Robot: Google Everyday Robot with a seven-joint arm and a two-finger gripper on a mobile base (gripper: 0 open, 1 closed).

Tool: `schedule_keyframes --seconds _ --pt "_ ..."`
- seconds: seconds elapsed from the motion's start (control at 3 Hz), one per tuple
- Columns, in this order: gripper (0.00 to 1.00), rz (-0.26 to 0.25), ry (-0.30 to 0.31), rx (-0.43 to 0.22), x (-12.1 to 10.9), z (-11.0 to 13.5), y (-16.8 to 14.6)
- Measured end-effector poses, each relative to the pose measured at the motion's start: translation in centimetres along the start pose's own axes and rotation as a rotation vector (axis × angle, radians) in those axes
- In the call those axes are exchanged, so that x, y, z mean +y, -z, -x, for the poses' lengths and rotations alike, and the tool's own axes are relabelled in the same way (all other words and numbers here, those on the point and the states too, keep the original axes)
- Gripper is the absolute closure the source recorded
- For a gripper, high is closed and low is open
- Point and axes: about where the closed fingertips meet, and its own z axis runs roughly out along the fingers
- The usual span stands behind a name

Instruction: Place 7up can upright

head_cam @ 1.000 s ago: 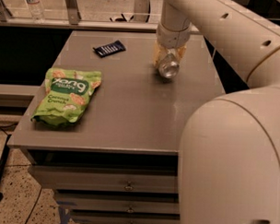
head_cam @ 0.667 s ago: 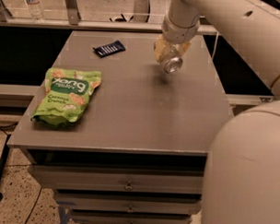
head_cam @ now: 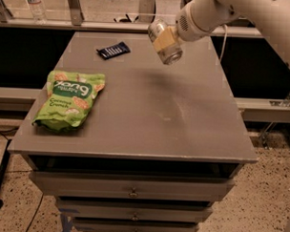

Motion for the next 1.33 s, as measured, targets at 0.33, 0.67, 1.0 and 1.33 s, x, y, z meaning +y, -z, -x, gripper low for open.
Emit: schedule_keyframes --seconds 0.33,0.67,1.0,1.33 --pt "1.00 0.057 0.051 -0.052 1.2 0.5 0.7" --pt "1.00 0.047 0.056 -0.044 1.0 0.4 0.5" --pt "1.00 0.063 0.128 -0.071 0.9 1.2 0.2" --pt "1.00 0.111 0.249 -0.088 1.3 2.0 -0.6"
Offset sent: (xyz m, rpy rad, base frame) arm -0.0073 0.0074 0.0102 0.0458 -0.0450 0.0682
